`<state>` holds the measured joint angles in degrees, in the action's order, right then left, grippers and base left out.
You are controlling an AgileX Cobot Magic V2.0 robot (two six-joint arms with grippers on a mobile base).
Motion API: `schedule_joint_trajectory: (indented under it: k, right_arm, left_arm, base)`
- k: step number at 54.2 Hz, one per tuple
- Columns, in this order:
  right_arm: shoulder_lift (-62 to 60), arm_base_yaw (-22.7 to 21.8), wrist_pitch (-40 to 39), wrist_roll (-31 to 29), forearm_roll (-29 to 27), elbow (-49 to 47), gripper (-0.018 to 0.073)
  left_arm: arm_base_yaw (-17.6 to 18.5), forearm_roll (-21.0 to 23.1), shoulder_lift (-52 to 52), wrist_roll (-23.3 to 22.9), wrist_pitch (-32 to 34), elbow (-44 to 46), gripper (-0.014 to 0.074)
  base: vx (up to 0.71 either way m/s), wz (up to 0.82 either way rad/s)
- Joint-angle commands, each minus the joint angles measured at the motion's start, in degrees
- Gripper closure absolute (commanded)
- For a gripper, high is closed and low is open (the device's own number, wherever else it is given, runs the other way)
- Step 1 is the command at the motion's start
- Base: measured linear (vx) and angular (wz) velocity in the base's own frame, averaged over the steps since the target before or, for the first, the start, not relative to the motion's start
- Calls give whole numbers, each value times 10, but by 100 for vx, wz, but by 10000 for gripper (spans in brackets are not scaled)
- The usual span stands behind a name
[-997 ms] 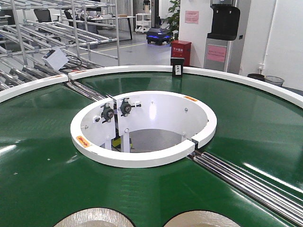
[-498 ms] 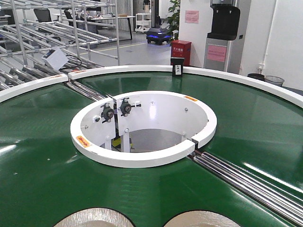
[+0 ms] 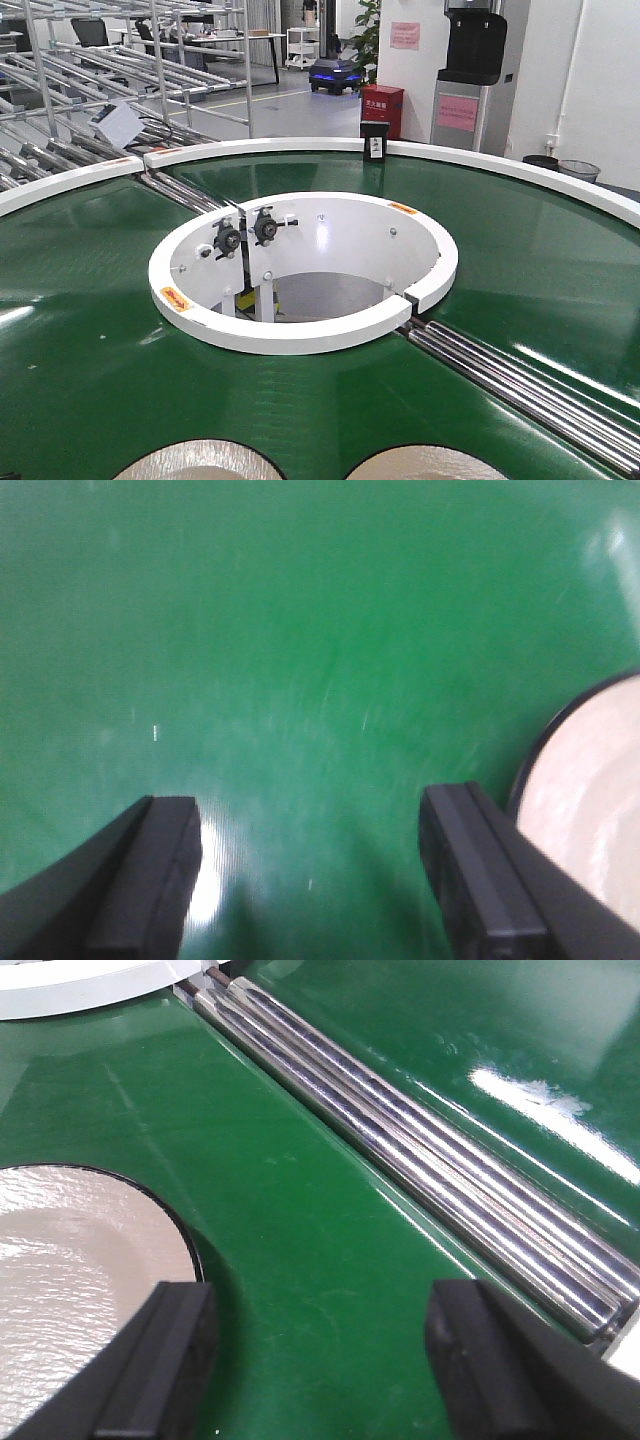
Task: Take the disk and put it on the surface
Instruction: 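Lower both grippers toward the two cream plates on the green conveyor, then grip the rim of each cream plate, left and right grippers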
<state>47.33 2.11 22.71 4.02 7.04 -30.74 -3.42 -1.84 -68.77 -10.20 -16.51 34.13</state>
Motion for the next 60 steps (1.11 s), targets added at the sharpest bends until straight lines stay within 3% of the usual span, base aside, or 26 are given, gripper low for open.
schedule_joint_trajectory:
  k: [1,7,16,22,41,50,60]
  right_arm:
    - [-1,0,-45,-3,2,-19,27]
    - [-1,0,-45,-3,2,-19,27]
    - [-1,0,-42,-3,2,-19,26]
    - [-1,0,-42,-2,2,-19,26]
    - [-1,0,-34,-2,1,-19,26]
    - [-1,0,-34,-2,1,-19,26]
    - [6,0,-37,0,-2,-18,26]
  left_arm:
    - [1,27,-17,21,-20,56,56]
    - [1,102,-63,102,-70,110,104]
    - [1,312,-142,306,-154,183,141]
    - [1,401,-187,414,-194,213,140]
    - [1,425,-277,486,-262,219,122]
    - [1,501,-295,567,-326,218,122]
    - [1,573,-318,611,-394,218,131]
  base:
    - [0,0]
    - [0,0]
    - [0,0]
    - [0,0]
    - [0,0]
    - [0,0]
    - [0,0]
